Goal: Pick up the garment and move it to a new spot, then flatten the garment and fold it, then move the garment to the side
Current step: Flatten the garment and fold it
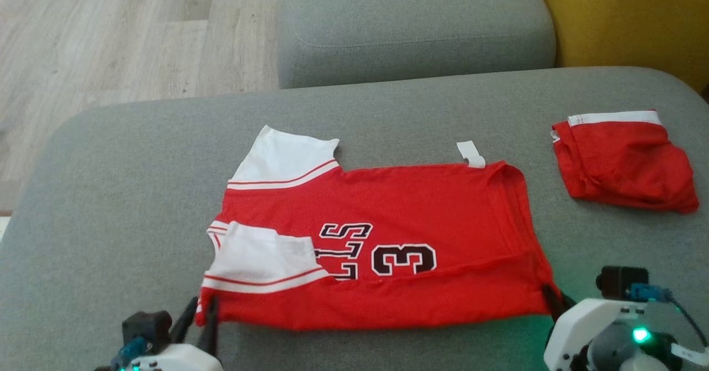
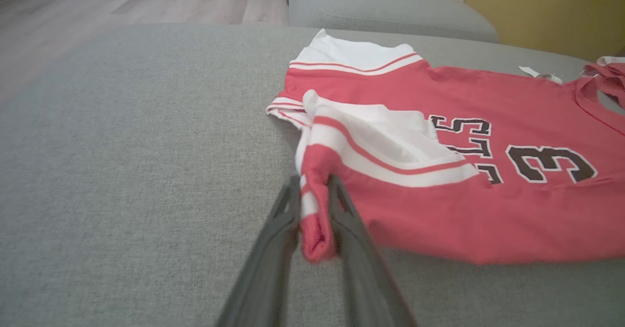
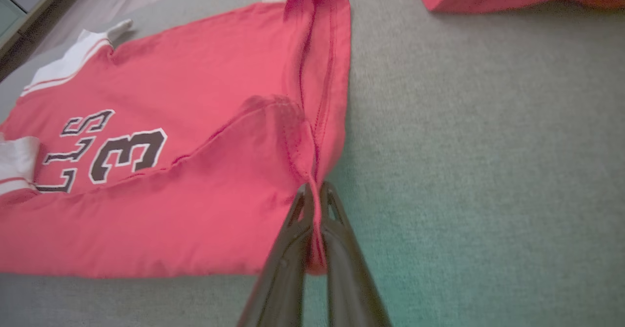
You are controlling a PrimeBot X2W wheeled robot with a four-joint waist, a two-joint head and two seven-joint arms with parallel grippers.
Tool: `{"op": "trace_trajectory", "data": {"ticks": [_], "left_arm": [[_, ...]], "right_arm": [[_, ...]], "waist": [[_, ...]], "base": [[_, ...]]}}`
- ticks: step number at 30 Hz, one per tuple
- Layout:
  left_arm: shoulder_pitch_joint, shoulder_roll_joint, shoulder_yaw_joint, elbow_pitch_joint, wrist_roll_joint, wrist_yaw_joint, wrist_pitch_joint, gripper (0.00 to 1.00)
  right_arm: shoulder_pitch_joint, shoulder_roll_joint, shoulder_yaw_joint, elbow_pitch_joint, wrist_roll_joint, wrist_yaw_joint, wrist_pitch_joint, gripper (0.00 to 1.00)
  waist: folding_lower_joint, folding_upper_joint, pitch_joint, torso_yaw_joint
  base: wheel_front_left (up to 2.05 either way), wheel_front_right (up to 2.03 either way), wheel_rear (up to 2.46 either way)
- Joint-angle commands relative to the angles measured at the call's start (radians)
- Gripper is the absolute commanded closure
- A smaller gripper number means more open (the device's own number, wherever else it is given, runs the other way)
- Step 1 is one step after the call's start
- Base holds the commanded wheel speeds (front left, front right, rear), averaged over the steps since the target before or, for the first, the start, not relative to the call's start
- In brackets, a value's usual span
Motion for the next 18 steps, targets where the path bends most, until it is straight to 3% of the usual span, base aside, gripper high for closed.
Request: {"op": "trace_trajectory", "data": {"ticks": [1,10,18], "left_arm": [[-0.046,0.018,0.033,-0.037,-0.007,0.004,0.006,0.0],[-0.098,0.035,0.083,-0.085,-0.015,0.042,-0.059,0.0],[-0.242,0.067,0.103,-0.141,-0.011,0.026,-0.102,0.0]], "right_arm": [[-0.03,-0.006,0.014,-0.054,0.008,-0.001,-0.008,0.0],[-0.084,-0.005,-0.015,-0.154,0.002,-0.001,-0.101,0.0],[-0.187,-0.005,-0.016,-0.19,-0.008,-0.001,-0.199,0.0]], "waist": [[0.0,0.0,0.005,-0.003],[0.0,0.0,0.044,-0.023],[0.0,0.0,0.109,-0.046]], "base": [[0.0,0.0,0.0],[0.0,0.0,0.0],[0.0,0.0,0.0]]}}
